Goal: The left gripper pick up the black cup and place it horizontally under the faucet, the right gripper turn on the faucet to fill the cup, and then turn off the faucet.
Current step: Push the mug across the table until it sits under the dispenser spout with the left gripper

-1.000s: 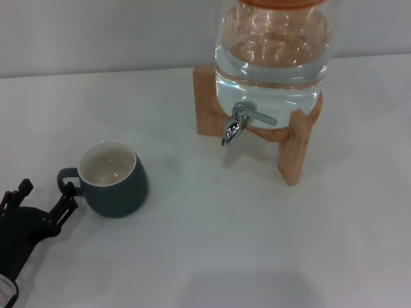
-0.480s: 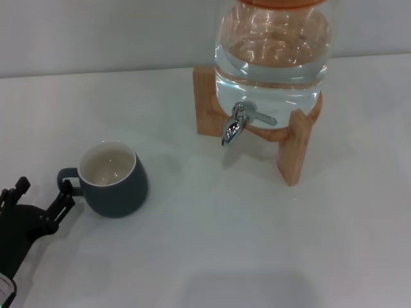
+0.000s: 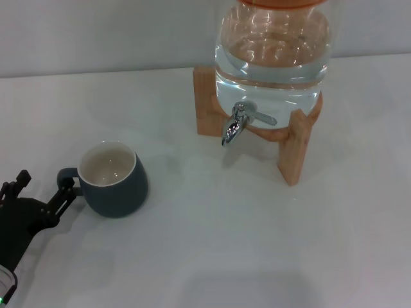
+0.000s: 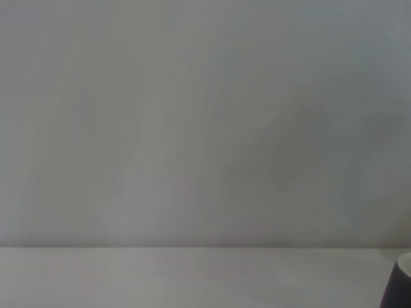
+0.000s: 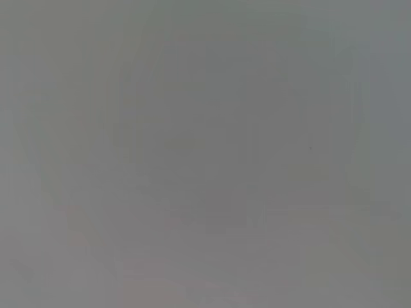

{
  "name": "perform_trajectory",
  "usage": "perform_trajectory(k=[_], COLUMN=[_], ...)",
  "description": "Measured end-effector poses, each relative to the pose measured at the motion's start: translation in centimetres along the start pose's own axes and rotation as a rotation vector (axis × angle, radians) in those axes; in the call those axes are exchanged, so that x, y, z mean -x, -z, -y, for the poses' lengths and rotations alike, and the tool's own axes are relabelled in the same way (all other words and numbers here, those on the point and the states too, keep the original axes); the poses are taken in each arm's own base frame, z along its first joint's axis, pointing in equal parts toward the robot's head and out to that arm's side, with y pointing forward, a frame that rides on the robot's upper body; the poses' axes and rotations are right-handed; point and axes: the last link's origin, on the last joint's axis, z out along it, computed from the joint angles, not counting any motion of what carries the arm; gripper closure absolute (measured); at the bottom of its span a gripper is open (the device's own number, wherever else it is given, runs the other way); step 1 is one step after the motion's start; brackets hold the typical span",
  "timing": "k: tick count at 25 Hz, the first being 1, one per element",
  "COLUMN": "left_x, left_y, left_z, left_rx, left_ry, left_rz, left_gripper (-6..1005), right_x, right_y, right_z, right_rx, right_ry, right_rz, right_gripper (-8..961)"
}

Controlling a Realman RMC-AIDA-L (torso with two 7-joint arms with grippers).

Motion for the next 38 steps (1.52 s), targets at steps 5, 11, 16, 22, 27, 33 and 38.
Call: perform_trajectory(k=[5, 11, 16, 22, 27, 33, 38], left_x=[0.19, 0.24, 0.3, 0.23, 0.18, 0.19, 0.22], left_y=[-0.19, -0.19, -0.18, -0.32, -0.48, -0.48, -0.57], left_z=[0.05, -0.01, -0.15, -0.25, -0.35, -0.38, -0.38], left_rx=[-0.003, -0.004, 0.003, 0.009, 0.016, 0.017, 0.019], left_ry=[-0.002, 0.001, 0.003, 0.004, 0.002, 0.004, 0.002], left_rz=[0.018, 0.02, 0.023, 0.022, 0.023, 0.024, 0.029], left_gripper=[249, 262, 273, 286, 392, 519, 787], right_x=[-0.04, -0.05, -0.01, 0.0, 0.04, 0.06, 0.09], right_y=[0.09, 0.19, 0.19, 0.19, 0.13, 0.11, 0.11], right_z=[0.03, 0.07, 0.08, 0.09, 0.08, 0.07, 0.09], right_rx=[-0.001, -0.002, -0.003, -0.004, -0.003, -0.002, -0.002], right_ry=[0.0, 0.0, -0.001, -0.002, -0.001, -0.001, 0.0], right_rz=[-0.001, -0.001, 0.001, 0.002, 0.003, 0.003, 0.004], right_gripper=[112, 112, 112, 112, 112, 112, 112])
